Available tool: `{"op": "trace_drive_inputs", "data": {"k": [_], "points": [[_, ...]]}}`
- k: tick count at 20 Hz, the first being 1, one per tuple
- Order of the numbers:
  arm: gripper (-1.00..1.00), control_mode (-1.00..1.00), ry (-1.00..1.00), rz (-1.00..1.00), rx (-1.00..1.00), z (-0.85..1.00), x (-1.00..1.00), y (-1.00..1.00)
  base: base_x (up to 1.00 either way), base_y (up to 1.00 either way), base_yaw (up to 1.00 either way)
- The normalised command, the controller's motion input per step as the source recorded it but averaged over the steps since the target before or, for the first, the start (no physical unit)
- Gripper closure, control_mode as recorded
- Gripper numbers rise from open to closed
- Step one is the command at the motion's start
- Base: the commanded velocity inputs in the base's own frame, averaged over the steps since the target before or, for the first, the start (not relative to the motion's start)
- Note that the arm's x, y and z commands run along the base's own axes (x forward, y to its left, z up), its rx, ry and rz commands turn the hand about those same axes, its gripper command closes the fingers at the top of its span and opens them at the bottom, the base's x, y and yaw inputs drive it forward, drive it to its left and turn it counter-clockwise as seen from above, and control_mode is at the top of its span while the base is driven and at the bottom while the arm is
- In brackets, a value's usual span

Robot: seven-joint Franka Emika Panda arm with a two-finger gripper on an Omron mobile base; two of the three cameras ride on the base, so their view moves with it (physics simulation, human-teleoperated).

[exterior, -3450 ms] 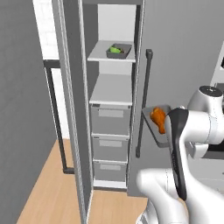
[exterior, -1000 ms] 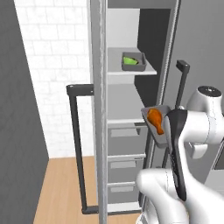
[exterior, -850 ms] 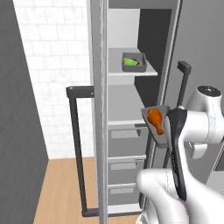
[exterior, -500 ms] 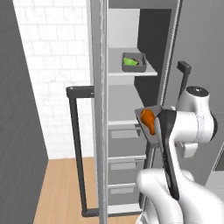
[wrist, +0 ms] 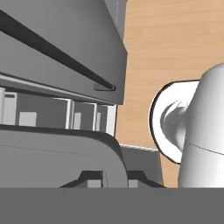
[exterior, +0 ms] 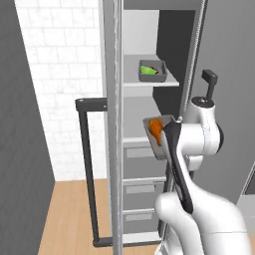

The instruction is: Take the meat container that has the chicken drumstick and place it on the second highest rack of the freezer. Then take the vegetable container that has the mushroom and lemon wedge and place it on the highest rack of the freezer.

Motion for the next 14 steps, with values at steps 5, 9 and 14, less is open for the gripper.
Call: {"op": "trace_drive_inputs", "data": {"k": [5, 9, 14], "points": [[1.0, -1.0, 0.01, 0.0, 0.03, -0.01, 0.52, 0.0, 0.0, 0.0, 0.0], [1.0, -1.0, 0.0, -0.01, 0.0, -0.03, 0.48, 0.0, 0.0, 0.0, 0.0], [1.0, -1.0, 0.0, 0.0, 0.0, -0.25, 0.4, 0.0, 0.0, 0.0, 0.0]]}}
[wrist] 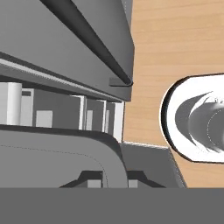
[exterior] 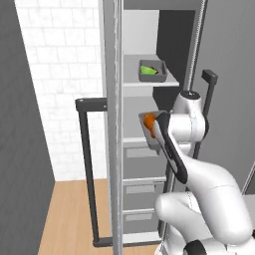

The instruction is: Take the meat container that has the chicken drumstick and place it on the second highest rack of the freezer. Then take the vegetable container that has the mushroom and lemon wedge and place it on the highest rack of the freezer.

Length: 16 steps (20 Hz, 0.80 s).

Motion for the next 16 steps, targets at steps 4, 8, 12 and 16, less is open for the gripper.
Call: {"op": "trace_drive_inputs", "data": {"k": [4, 8, 12, 16], "points": [[1.0, -1.0, -0.21, 0.0, 0.0, -0.65, 0.16, 0.0, 0.0, 0.0, 0.0], [1.0, -1.0, -0.27, 0.0, 0.0, -0.4, 0.25, 0.0, 0.0, 0.0, 0.0], [1.0, -1.0, -0.02, 0.0, 0.0, -0.02, 0.41, 0.0, 0.0, 0.0, 0.0], [1.0, -1.0, 0.0, 0.0, 0.0, 0.01, 0.49, 0.0, 0.0, 0.0, 0.0]]}}
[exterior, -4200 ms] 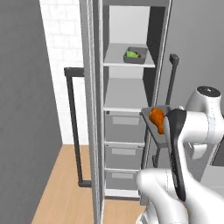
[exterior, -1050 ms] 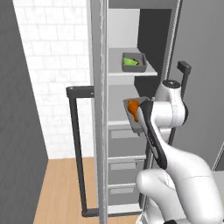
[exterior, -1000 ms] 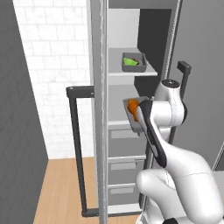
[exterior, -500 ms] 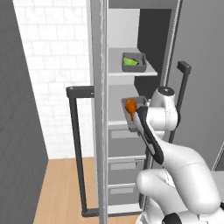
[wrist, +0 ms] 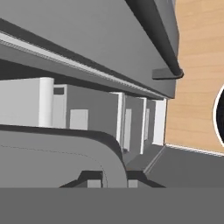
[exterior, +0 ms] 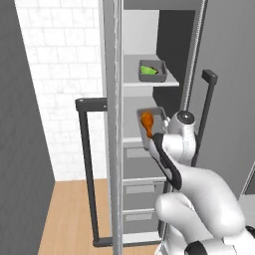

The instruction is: Take the meat container that has the chicken drumstick and place it on the second highest rack of the freezer. Then take the vegetable container that has the mushroom and lemon wedge and place it on the highest rack of the freezer.

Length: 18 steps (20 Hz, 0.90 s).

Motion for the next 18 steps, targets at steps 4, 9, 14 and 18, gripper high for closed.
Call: {"op": "trace_drive_inputs", "data": {"k": [4, 9, 14, 18], "points": [[1.0, -1.0, 0.01, -0.03, 0.01, 0.24, 0.58, 0.0, 0.0, 0.0, 0.0], [1.0, -1.0, 0.05, -0.04, 0.0, 0.22, 0.6, 0.0, 0.0, 0.0, 0.0], [1.0, -1.0, 0.03, -0.04, 0.0, 0.0, 0.62, 0.0, 0.0, 0.0, 0.0], [1.0, -1.0, 0.0, -0.02, 0.0, -0.09, 0.7, 0.0, 0.0, 0.0, 0.0]]}}
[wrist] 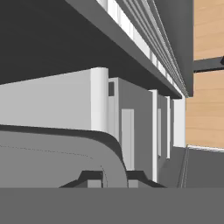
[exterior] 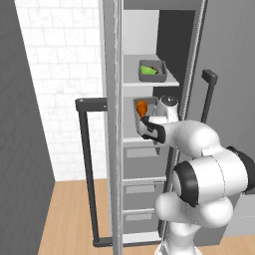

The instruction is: Take the meat container that has the chicken drumstick and place it on the second highest rack of the freezer. Then take the vegetable container that has the mushroom and lemon wedge and place it on the highest rack of the freezer.

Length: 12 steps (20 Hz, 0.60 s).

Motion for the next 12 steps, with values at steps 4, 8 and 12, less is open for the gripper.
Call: {"op": "trace_drive_inputs", "data": {"k": [4, 8, 12], "points": [[1.0, -1.0, 0.0, -0.02, 0.0, -0.3, 0.77, 0.0, 0.0, 0.0, 0.0], [1.0, -1.0, 0.0, -0.02, 0.0, -0.37, 0.76, 0.0, 0.0, 0.0, 0.0], [1.0, -1.0, 0.0, -0.02, 0.0, -0.27, 0.79, 0.0, 0.0, 0.0, 0.0]]}}
